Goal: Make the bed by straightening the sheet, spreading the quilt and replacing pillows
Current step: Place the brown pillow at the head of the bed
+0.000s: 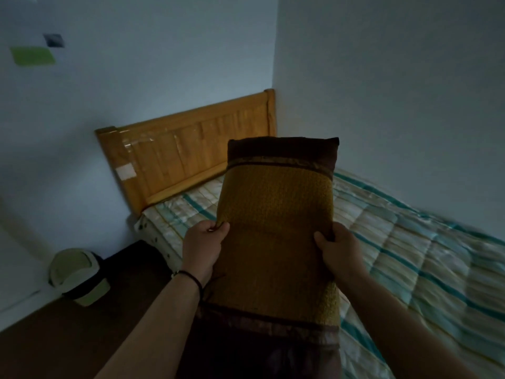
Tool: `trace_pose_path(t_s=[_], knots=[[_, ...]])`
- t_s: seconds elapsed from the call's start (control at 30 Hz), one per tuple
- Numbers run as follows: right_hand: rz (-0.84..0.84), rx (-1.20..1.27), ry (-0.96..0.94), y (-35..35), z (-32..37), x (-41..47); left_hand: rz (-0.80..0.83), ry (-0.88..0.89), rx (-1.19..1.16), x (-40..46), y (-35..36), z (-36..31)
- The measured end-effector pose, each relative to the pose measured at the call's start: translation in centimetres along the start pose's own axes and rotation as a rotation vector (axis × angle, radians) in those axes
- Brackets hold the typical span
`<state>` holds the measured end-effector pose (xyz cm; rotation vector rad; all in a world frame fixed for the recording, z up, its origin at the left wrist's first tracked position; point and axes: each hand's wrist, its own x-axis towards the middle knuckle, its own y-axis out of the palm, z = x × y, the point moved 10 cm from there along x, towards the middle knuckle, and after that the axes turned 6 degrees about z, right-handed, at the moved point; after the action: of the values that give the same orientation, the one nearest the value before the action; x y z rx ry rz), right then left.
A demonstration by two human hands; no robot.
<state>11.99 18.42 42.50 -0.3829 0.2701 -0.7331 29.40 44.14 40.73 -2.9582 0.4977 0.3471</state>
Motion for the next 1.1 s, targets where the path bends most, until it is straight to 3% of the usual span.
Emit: trace_pose_path(t_s=[0.27,0.6,0.83,1.1], knots=[[0.007,-0.039,-0.006,13.5,5.1,8.4,0.007,-0.002,0.033,12.9,-9.4,-1.6],[-0.120,0.031,0.161,30.0,9.0,15.2,0.179,-0.031,0.198,30.2,-20.2,-4.7],[-0.195,-0.049,0.223,35.6,11.5,23.7,0.228,-0.111,0.189,44.8,-20.8,-4.1],[-0.198,-0.034,0.312,41.2,9.6,36.8,0.261,-0.250,0.140,59.3,-18.8,-1.7]])
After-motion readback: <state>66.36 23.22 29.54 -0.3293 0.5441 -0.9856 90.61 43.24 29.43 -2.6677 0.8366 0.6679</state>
